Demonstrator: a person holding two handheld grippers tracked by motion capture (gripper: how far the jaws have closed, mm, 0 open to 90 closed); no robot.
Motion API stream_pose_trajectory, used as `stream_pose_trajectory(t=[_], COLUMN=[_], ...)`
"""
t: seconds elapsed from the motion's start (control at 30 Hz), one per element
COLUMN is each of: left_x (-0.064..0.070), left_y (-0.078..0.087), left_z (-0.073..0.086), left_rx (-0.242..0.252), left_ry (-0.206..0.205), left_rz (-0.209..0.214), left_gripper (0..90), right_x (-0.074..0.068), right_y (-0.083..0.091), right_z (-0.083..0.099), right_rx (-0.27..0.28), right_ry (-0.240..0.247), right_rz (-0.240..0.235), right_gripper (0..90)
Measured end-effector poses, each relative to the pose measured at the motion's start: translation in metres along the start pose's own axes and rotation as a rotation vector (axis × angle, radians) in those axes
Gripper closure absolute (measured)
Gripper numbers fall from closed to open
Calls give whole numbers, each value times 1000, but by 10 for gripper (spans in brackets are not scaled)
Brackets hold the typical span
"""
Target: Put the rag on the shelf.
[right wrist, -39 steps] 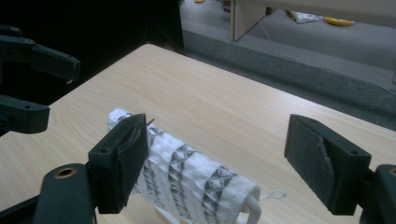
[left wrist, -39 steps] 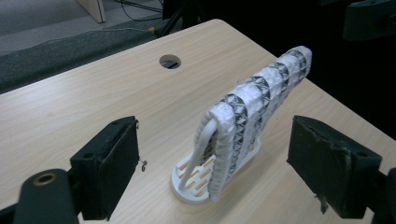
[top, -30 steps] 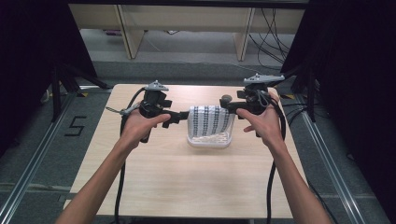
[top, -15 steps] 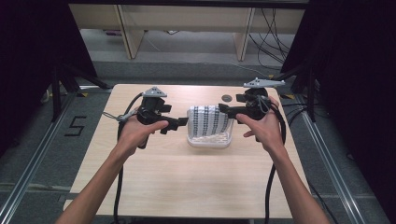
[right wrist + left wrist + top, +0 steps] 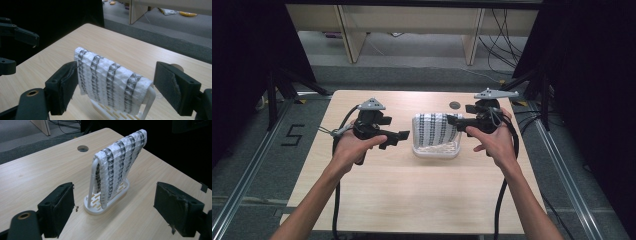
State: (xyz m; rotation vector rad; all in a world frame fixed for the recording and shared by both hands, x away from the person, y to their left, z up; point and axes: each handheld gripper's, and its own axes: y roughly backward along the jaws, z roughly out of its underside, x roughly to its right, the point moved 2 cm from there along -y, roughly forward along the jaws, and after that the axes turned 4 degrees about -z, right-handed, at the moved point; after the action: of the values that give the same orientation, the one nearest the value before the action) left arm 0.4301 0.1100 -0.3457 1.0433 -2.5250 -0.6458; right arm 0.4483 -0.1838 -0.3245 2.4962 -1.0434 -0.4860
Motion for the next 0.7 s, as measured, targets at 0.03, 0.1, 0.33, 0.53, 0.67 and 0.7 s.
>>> stream_pose_trajectory(t=[0.03, 0.1, 0.33, 0.53, 0.67, 0.7], left_x=[0, 1, 4, 6, 7, 8], left_y=[0, 2, 6, 9, 11, 11], left_z=[0, 1, 8, 14, 17, 18], left_rx=[0, 8, 11, 14, 14, 14], left_ry=[0, -3, -7, -8, -13, -15], left_rz=[0, 2, 5, 5, 10, 8], left_gripper=[158, 158, 158, 158, 158, 158], right_x=[-1, -1, -3, -2, -5, -5], right_y=[1, 2, 7, 11, 13, 13], right_z=[0, 2, 9, 16, 20, 22], right_rx=[-4, -11, -10, 5, -5, 0], right_ry=[-11, -2, -12, 4, -15, -5], right_rz=[-3, 0, 1, -13, -11, -18], right_gripper=[210, 211, 210, 209, 209, 208])
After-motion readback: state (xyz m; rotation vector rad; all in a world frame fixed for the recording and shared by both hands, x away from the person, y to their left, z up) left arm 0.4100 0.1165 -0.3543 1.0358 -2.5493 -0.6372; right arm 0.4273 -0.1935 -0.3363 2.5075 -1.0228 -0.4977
